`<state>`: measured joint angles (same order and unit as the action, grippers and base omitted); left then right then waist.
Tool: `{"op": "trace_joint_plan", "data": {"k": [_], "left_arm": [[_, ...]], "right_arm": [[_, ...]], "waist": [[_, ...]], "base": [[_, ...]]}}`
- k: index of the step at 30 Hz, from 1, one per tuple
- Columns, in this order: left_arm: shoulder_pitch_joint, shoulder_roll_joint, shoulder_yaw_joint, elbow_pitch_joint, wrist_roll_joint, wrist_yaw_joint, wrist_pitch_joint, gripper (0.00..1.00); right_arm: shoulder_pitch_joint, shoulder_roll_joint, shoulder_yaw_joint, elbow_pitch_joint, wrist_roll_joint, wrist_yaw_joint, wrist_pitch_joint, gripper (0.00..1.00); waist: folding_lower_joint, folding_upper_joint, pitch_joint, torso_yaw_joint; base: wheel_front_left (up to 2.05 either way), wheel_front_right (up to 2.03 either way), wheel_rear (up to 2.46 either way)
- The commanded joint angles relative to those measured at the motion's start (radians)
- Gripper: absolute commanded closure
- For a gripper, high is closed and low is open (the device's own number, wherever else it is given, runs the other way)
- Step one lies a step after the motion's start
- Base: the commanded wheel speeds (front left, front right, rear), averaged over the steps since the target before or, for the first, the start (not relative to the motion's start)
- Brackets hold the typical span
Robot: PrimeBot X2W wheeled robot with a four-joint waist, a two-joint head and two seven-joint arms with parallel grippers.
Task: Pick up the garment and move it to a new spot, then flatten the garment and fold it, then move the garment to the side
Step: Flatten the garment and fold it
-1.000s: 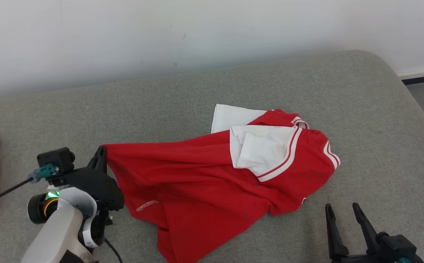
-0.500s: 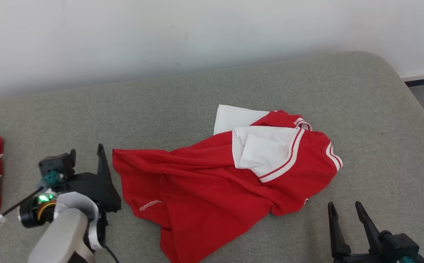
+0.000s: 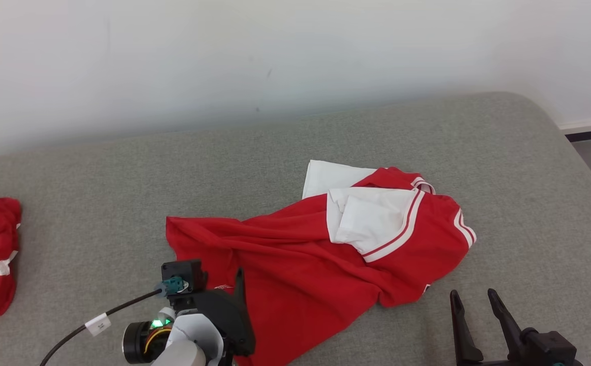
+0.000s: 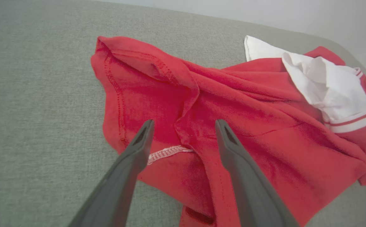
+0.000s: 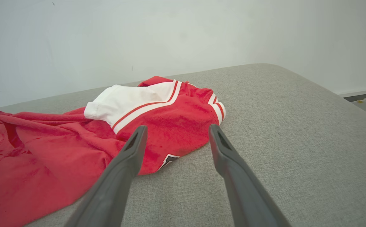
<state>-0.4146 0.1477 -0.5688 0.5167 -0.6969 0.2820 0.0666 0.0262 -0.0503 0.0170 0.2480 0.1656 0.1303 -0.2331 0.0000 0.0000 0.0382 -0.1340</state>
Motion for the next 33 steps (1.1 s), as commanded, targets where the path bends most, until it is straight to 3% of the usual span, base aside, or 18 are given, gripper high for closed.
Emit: {"op": "trace_joint_plan", "data": {"k": [1, 9, 18, 33], "left_arm": [[0.009, 0.006, -0.002, -0.009, 0.001, 0.008, 0.005, 0.00], [-0.019, 0.015, -0.005, 0.002, 0.017, 0.049, 0.022, 0.00], [-0.057, 0.021, 0.001, 0.076, 0.015, 0.051, 0.020, 0.00], [-0.127, 0.002, 0.008, 0.172, -0.002, 0.002, -0.034, 0.00]], "right_arm": [[0.013, 0.000, 0.003, 0.001, 0.002, 0.001, 0.000, 0.00], [0.007, 0.000, 0.005, 0.002, 0.001, 0.001, -0.001, 0.00], [0.004, 0.000, 0.006, 0.003, 0.004, 0.001, -0.004, 0.00], [-0.015, 0.000, 0.007, 0.006, 0.010, 0.001, -0.010, 0.00]], "waist": [[0.0000, 0.0000, -0.002, -0.008], [0.0000, 0.0000, 0.004, -0.054], [0.0000, 0.0000, 0.017, -0.079], [0.0000, 0.0000, 0.047, -0.081]], "base": [[0.00, 0.00, 0.00], [0.00, 0.00, 0.00], [0.00, 0.00, 0.00], [0.00, 0.00, 0.00]]}}
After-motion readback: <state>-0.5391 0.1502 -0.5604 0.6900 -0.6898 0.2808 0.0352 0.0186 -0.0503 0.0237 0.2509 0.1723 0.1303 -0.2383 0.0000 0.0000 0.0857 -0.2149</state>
